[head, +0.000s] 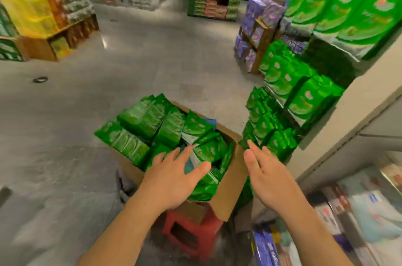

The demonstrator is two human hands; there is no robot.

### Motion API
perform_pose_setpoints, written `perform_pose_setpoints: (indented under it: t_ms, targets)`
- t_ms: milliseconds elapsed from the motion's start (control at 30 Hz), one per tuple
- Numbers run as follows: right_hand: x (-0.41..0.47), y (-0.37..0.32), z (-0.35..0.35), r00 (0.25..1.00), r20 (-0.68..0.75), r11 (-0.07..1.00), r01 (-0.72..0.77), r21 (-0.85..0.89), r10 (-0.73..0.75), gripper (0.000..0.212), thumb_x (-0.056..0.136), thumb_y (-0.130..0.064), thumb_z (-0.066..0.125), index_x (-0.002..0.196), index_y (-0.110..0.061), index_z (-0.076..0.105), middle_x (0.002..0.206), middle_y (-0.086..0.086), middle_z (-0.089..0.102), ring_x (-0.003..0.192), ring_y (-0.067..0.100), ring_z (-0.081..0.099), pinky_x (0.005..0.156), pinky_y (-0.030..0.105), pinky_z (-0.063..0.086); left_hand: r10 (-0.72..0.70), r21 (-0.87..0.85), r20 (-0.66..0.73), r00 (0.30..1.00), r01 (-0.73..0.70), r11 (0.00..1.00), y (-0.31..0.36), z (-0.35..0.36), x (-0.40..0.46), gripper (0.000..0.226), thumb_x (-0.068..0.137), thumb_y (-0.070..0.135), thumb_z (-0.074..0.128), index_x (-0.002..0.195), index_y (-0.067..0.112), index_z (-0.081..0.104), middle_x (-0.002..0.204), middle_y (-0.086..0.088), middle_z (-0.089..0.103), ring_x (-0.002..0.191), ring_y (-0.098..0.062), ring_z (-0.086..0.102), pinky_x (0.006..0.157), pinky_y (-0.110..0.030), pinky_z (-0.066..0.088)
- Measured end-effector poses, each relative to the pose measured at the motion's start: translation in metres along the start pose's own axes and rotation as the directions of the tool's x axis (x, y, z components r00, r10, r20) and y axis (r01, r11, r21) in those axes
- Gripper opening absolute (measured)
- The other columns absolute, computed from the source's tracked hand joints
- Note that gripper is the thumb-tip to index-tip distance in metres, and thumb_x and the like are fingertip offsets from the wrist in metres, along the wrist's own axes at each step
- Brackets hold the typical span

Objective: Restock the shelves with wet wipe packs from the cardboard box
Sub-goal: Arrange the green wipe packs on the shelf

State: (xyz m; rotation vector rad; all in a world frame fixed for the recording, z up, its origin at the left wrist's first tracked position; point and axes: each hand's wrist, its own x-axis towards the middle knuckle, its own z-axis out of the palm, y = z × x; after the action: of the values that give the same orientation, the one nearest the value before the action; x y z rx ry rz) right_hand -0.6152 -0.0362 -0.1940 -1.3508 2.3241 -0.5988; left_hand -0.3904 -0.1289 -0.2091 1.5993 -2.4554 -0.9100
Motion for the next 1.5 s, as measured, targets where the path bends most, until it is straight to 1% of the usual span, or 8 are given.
perform_pose_setpoints:
  t_ms: [100,200,633,767,900,1067,1267,1500]
  targets:
    - [0.035,-0.011,0.008,0.995,0.072,0.989,0.051,0.142,-0.062,0.088,0.077,-0.094,0.005,0.154,-0.056,0.024,0.167,-0.010,0.026,0.156,0.012,0.015,0.126,0.049,0.016,-0.071,-0.041,-0.008,0.997,0.070,0.997,-0.014,-0.002,0.019,0.113,0.059,0.101,0.002,0.156,0.043,0.007,0.164,0.008,0.016,0.151,-0.019,0.011,0.122,-0.044,0.011]
    - [0.066,-0.019,0.013,0.983,0.154,0.973,0.066,0.221,-0.102,0.071,0.095,-0.069,0.017,0.159,-0.039,0.029,0.165,-0.012,0.028,0.155,0.008,0.016,0.127,0.035,0.015,-0.162,-0.105,-0.004,0.987,0.161,0.981,-0.025,-0.009,0.034,0.104,0.065,0.100,0.007,0.154,0.047,0.005,0.163,0.014,0.015,0.151,-0.020,0.010,0.122,-0.048,0.014]
    - [0.150,-0.060,0.068,0.919,0.353,0.969,0.097,0.229,-0.175,0.086,0.085,-0.075,0.017,0.160,-0.034,0.028,0.164,-0.011,0.030,0.151,0.013,0.031,0.121,0.029,0.022,-0.363,-0.272,-0.035,0.931,0.340,0.900,-0.063,-0.044,0.082,0.101,0.070,0.095,0.014,0.155,0.039,0.021,0.161,0.008,0.025,0.149,-0.017,0.022,0.121,-0.044,0.019]
    - [0.174,-0.085,0.094,0.922,0.373,0.987,0.052,0.153,-0.106,0.076,0.097,-0.069,0.033,0.161,-0.030,0.026,0.162,-0.001,0.039,0.143,0.018,0.044,0.114,0.031,0.033,-0.415,-0.284,-0.027,0.909,0.391,0.875,-0.093,-0.056,0.112,0.083,0.087,0.080,0.025,0.154,0.033,0.027,0.160,0.005,0.030,0.146,-0.019,0.030,0.117,-0.042,0.024]
    - [0.203,-0.112,0.130,0.938,0.341,0.991,0.019,0.132,-0.064,0.075,0.098,-0.066,0.044,0.159,-0.024,0.032,0.163,0.000,0.037,0.147,0.019,0.039,0.117,0.034,0.030,-0.393,-0.307,0.039,0.919,0.385,0.870,-0.131,-0.072,0.146,0.074,0.092,0.071,0.037,0.154,0.031,0.030,0.157,0.003,0.036,0.140,-0.019,0.039,0.113,-0.037,0.032]
    - [0.241,-0.144,0.191,0.954,0.271,0.973,-0.172,0.155,0.126,0.068,0.095,-0.058,0.059,0.147,-0.015,0.049,0.149,0.004,0.054,0.133,0.021,0.053,0.108,0.033,0.041,-0.347,-0.257,0.150,0.926,0.375,0.891,-0.171,-0.092,0.192,0.072,0.092,0.069,0.040,0.152,0.030,0.033,0.154,0.004,0.041,0.136,-0.017,0.044,0.109,-0.034,0.035]
    - [0.264,-0.162,0.260,0.899,0.218,0.920,-0.392,0.019,0.379,0.097,0.072,-0.068,0.078,0.141,-0.011,0.041,0.141,0.014,0.043,0.131,0.033,0.046,0.109,0.041,0.041,-0.247,-0.270,0.257,0.934,0.315,0.910,-0.202,-0.105,0.229,0.070,0.092,0.066,0.043,0.151,0.030,0.035,0.149,0.005,0.047,0.129,-0.015,0.051,0.106,-0.033,0.041]
    - [0.274,-0.166,0.276,0.875,0.162,0.868,-0.478,0.133,0.456,0.100,0.070,-0.045,0.085,0.144,-0.012,0.027,0.141,0.013,0.031,0.129,0.032,0.041,0.103,0.038,0.043,-0.205,-0.372,0.302,0.931,0.313,0.874,-0.220,-0.113,0.241,0.057,0.092,0.063,0.047,0.141,0.034,0.045,0.132,0.011,0.056,0.106,-0.008,0.058,0.097,-0.031,0.047]
